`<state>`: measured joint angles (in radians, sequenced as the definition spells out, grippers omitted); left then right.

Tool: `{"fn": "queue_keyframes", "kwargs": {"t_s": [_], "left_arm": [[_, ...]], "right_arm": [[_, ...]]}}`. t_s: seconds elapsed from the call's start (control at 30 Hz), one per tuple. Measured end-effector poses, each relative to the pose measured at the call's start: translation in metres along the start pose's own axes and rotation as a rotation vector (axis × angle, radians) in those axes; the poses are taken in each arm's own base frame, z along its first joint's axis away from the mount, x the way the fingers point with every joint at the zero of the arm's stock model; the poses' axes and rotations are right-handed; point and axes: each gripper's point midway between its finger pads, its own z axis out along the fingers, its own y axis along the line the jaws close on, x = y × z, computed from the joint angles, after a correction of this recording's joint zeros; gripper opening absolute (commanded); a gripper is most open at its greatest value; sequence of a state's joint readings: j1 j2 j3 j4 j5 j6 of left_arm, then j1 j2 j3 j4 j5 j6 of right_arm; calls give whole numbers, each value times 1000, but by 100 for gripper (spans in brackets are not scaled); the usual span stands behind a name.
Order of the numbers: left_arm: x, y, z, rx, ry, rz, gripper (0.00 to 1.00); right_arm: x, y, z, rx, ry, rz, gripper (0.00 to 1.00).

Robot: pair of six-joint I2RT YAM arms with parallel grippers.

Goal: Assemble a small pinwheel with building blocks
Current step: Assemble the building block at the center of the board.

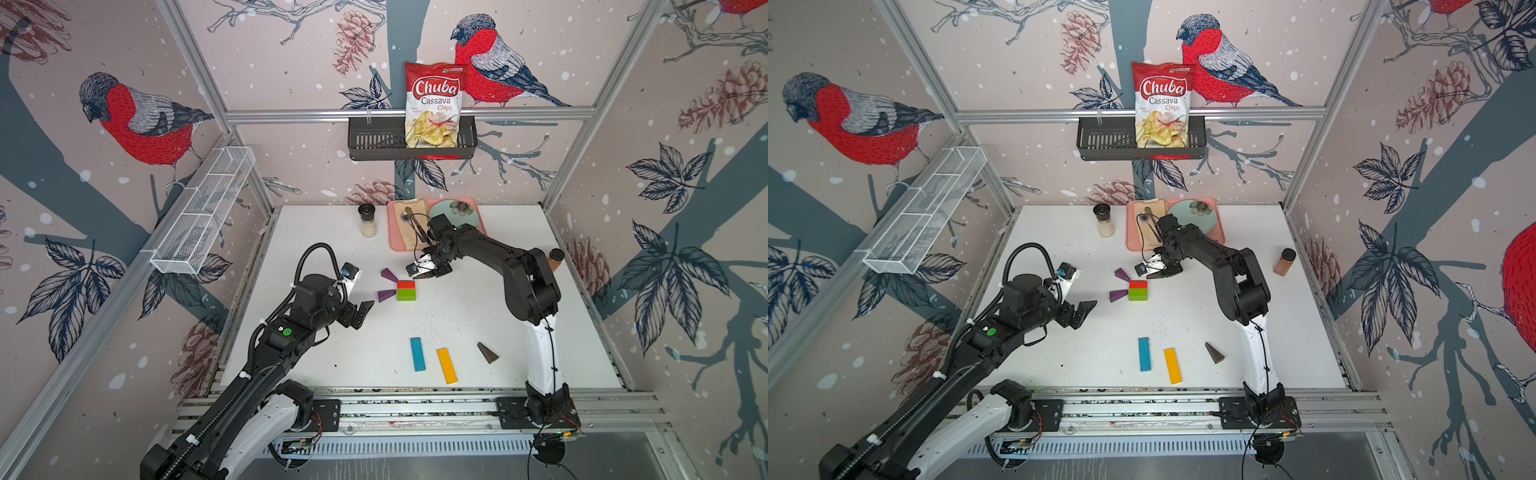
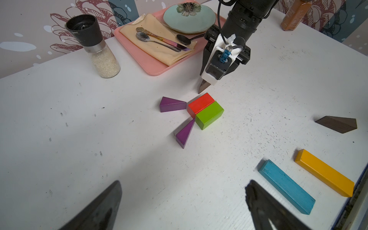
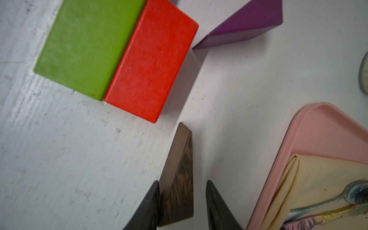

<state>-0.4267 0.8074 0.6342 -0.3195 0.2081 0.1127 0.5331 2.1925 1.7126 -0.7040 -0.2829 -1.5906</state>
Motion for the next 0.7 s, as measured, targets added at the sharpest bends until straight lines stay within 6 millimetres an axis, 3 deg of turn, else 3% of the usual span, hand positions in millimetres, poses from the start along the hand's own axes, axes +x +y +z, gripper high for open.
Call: {"fn": "queue_keyframes", "kwargs": {"t_s": [0.17,0.43,0.7], "left_arm": [[3,0,2,3,9,-2,96],[12,-3,10,22,12,-12,97],[7,-2,14,27,-7,-10,96]], "right_arm": [[1,1,-10,12,5,14,41],[-5,39,-38,6,3,117,41],[-1,20,-54,192,-41,460,35]]}}
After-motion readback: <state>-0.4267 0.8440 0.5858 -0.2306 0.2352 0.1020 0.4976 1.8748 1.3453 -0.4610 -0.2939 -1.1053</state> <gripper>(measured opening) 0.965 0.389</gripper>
